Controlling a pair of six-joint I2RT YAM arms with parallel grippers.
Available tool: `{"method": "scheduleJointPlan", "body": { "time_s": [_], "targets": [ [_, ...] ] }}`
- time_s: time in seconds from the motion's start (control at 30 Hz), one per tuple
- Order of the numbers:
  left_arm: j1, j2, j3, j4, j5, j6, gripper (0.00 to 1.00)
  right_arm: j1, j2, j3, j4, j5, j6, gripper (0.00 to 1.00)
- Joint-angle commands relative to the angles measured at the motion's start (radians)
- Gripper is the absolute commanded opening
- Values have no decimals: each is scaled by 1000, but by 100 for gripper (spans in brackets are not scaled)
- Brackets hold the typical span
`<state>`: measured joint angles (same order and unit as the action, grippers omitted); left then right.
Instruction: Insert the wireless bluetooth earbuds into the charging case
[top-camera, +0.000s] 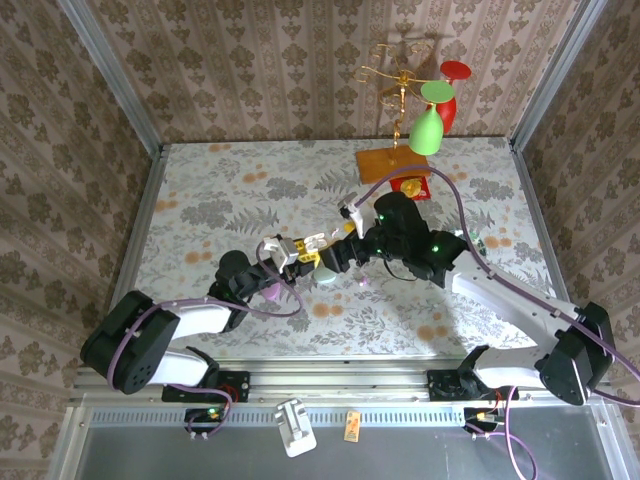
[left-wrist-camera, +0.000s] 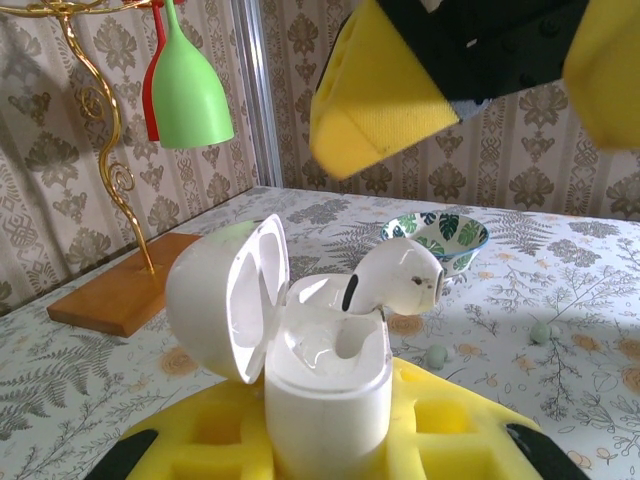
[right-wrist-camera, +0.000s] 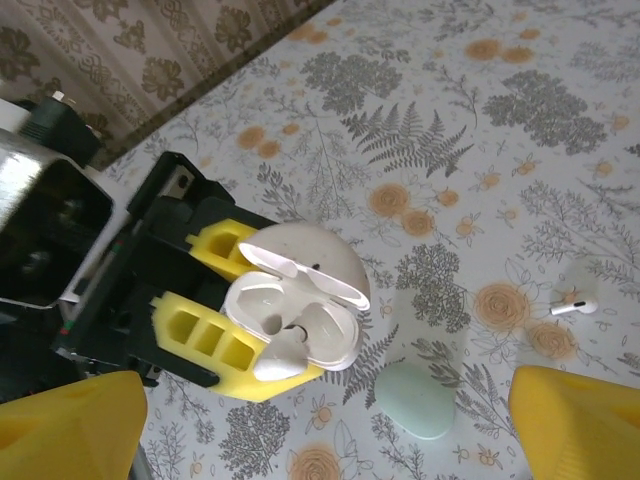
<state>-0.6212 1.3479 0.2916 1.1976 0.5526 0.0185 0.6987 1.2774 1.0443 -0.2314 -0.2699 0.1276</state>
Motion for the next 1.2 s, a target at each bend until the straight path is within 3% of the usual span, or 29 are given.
{"method": "scheduleJointPlan", "body": {
  "time_s": [0.0, 0.43, 1.17],
  "targets": [
    [0, -28, 25, 4, 16, 0, 0, 7, 36, 26, -6, 1, 9, 94],
    [-1, -57, 18, -24, 11, -5, 0, 2, 50, 27, -40, 114, 21, 88],
    [0, -117, 6, -61, 25, 0, 0, -22, 47, 47, -38, 177, 59, 83]
  ]
}}
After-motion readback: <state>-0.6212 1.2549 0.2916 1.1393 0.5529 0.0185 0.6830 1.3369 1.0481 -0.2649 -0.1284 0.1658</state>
